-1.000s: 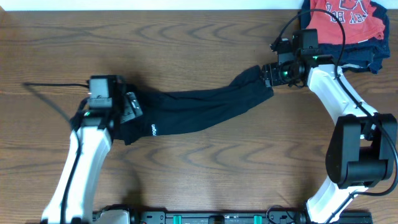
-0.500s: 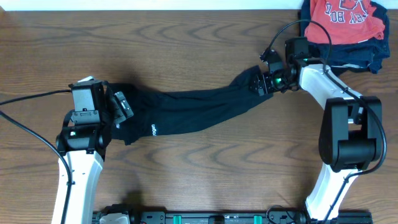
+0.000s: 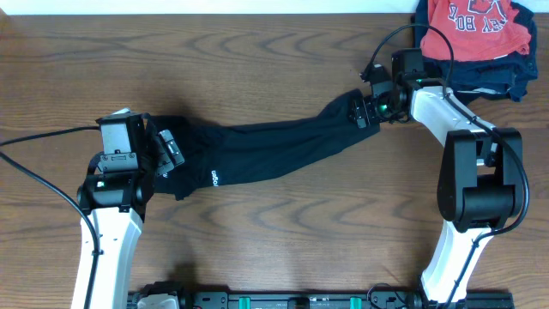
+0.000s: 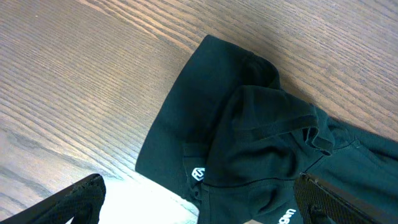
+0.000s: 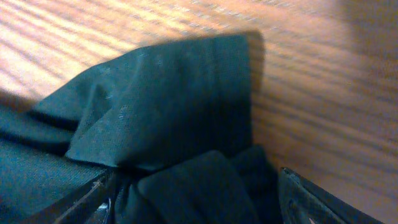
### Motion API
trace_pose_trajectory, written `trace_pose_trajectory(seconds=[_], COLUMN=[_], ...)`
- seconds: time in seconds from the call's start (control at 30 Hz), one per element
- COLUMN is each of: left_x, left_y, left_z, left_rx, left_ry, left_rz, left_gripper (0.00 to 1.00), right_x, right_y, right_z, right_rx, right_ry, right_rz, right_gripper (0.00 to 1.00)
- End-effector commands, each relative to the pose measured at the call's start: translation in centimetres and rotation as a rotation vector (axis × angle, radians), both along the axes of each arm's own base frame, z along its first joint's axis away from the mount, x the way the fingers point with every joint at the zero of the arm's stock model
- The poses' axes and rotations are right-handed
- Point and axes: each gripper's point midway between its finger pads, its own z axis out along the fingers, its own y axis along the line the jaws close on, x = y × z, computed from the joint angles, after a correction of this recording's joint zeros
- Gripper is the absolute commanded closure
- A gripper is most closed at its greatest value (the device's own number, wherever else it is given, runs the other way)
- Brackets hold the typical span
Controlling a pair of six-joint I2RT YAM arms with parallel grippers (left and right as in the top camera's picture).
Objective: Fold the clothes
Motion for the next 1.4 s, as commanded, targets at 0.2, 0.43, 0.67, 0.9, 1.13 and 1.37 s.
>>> trace_pose_trajectory(seconds=[0.2,0.43,0.67,0.9,1.13,1.37], left_x=[0.1,0.1,0.1,0.1,0.1,0.1], left_y=[0.4,0.4,0.4,0.4,0.4,0.4], left_z=[0.8,0.7,0.7,0.7,0.7,0.7], left_rx=[0.005,0.005,0.006,0.005,0.005,0.005], left_ry=[-0.011,-0.011,-0.011,-0.011,-0.01,-0.01], left_rz=[0.02,0.02,0.02,0.02,0.02,0.02], left_gripper=[0.02,0.02,0.02,0.02,0.02,0.02], right_x=[-2.4,-3.0,-1.4,-0.1,-0.9,-2.9], right_y=[-1.7,-1.0,-3.8,-8.3,-6.7,-1.2], right_z=[-4.7,-4.7,-0.3,4.7,5.5,7.8], right_rx=[-0.12,-0.083,-0.007,0.01,0.03,0.041], right_ry=[0.127,0.161,0.11,0.037,0.071,0.118], right_rz=[-0.018,-0.037,-0.117,-0.172,-0.119,0.001], right_gripper=[0.38,0.99,0.99,0.99,0.99,0.99])
